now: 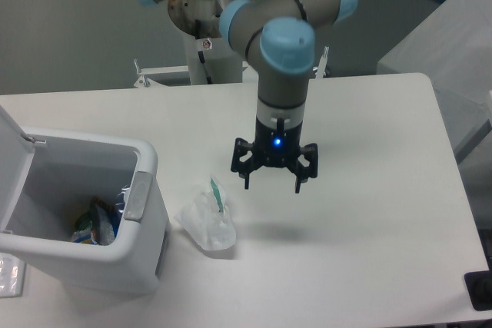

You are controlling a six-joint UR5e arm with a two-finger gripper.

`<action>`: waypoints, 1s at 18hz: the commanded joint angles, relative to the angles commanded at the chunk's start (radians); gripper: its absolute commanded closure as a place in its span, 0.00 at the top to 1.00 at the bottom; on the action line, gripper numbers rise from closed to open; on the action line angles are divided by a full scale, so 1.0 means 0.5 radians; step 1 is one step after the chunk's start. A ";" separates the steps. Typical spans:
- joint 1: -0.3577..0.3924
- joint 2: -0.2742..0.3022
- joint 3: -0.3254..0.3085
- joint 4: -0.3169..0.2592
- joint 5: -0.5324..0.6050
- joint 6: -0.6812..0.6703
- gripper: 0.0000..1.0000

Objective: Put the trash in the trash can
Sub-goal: 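Lower the gripper onto the crumpled clear plastic bag and grasp it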

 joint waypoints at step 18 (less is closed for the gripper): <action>-0.215 -0.098 -0.089 0.009 0.006 -0.153 0.60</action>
